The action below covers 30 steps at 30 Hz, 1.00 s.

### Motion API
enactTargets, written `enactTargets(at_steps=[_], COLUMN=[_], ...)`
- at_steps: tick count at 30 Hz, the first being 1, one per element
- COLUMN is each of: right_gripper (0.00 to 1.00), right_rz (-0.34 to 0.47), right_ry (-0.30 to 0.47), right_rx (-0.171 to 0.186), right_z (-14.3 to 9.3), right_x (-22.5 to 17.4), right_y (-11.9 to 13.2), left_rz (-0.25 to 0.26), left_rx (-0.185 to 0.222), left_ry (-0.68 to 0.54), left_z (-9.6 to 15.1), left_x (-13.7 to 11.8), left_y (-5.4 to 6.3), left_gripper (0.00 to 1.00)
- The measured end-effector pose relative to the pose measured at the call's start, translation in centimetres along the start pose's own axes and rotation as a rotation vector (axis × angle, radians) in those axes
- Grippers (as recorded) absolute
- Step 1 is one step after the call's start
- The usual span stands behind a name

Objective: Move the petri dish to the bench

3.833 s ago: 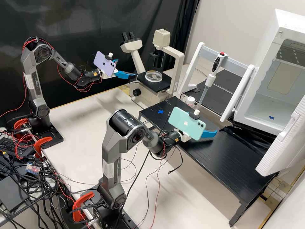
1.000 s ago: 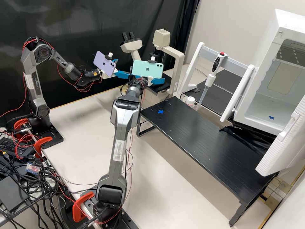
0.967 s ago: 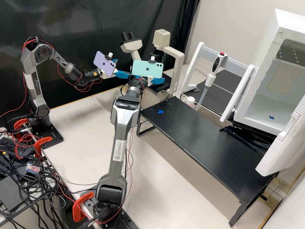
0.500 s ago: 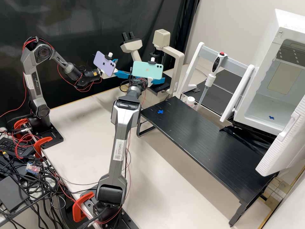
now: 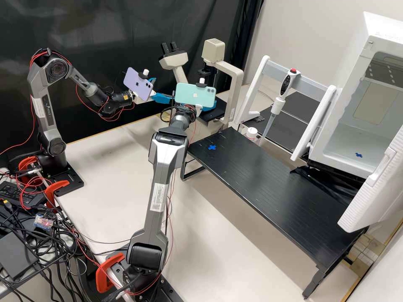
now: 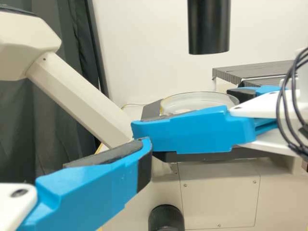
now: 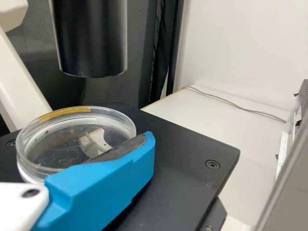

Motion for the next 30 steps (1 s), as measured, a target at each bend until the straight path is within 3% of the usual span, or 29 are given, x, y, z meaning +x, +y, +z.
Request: enactTargets(at_steps=[30], right_gripper=[0.00], right_rz=[-0.033], right_ry=[0.042], right_rx=[0.002], right_z=[0.43], right_x=[0.22], right_y=[0.33], left_rz=[0.000], left_rx=[0.000], left_ry=[0.000], left_z=[0.00], left_x=[0.00], left_y=[0.00], left_gripper=[1.00])
